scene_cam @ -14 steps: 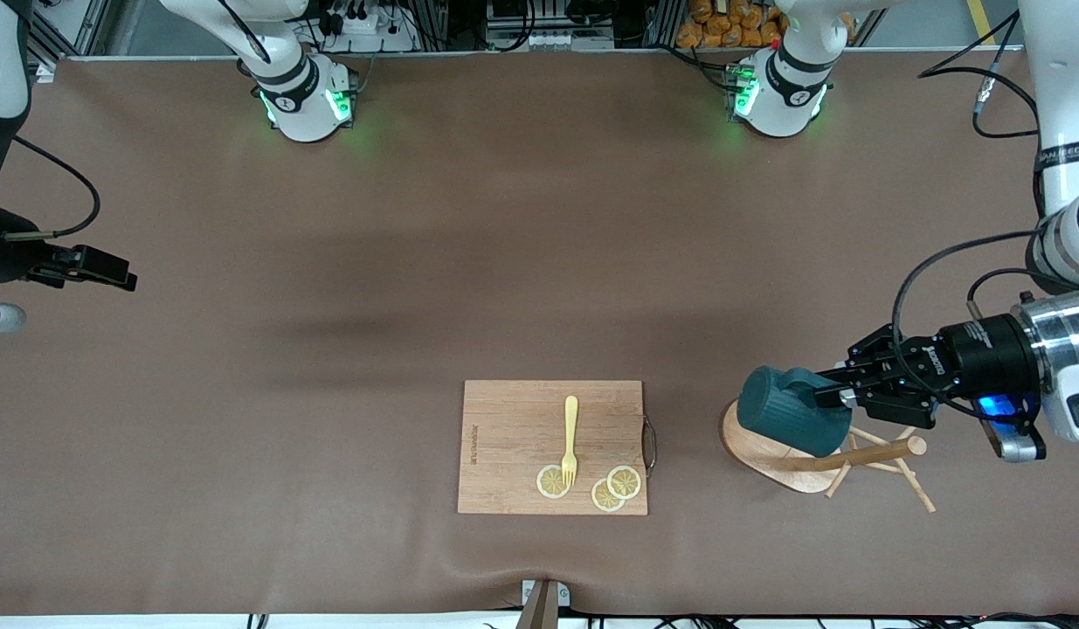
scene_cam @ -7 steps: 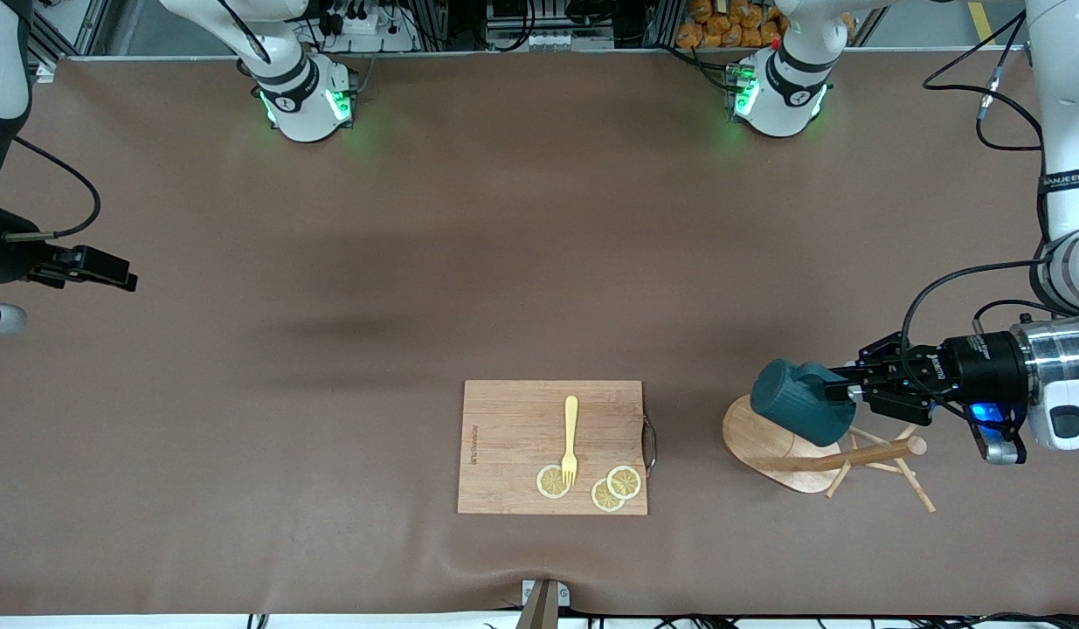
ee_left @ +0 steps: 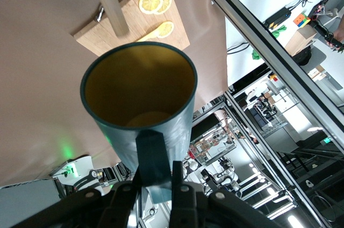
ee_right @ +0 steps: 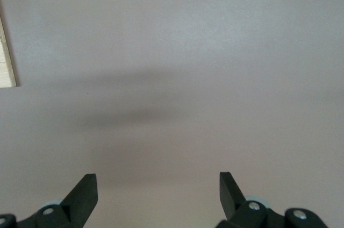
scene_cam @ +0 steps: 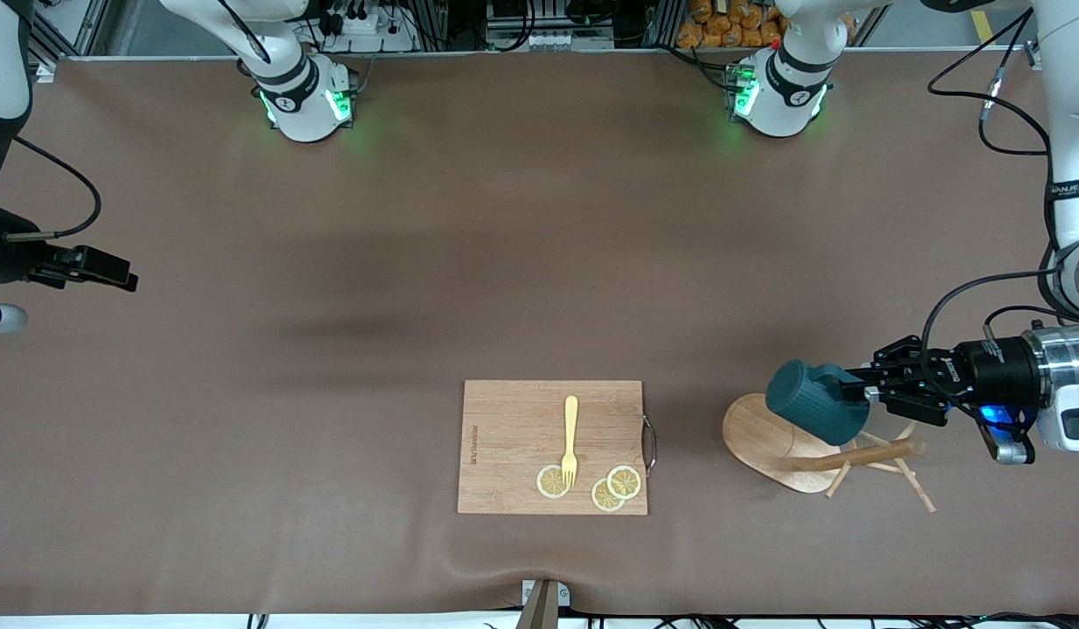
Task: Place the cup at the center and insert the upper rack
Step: 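Hang the mug's handle onto a peg of the wooden stand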
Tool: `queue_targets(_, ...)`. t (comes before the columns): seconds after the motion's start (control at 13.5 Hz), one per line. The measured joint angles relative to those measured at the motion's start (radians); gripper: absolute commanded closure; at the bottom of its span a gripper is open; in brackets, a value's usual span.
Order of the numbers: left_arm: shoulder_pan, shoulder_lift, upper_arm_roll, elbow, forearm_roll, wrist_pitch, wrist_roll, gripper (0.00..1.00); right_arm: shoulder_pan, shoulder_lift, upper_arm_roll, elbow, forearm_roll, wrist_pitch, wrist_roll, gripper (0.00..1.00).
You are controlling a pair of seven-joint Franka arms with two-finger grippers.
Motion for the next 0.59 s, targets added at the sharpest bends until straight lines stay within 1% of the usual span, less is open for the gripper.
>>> queue_targets(0.15,0.013,0.012,0.001,0.000,-0.007,-0.004,0.003,1.00,0.000,0.000,0.000,0.000,0.000,0.011,0.000,0.00)
queue_targets(0.37,0.041,0.033,0.007,-0.001,-0.036,-0.055,0.003,1.00,0.000,0.000,-0.001,0.000,0.000,0.038,0.000,0.00)
queue_targets(0.59,0.051,0.047,0.020,-0.001,-0.044,-0.066,0.023,1.00,0.000,0.000,-0.005,0.000,0.000,0.056,0.000,0.00)
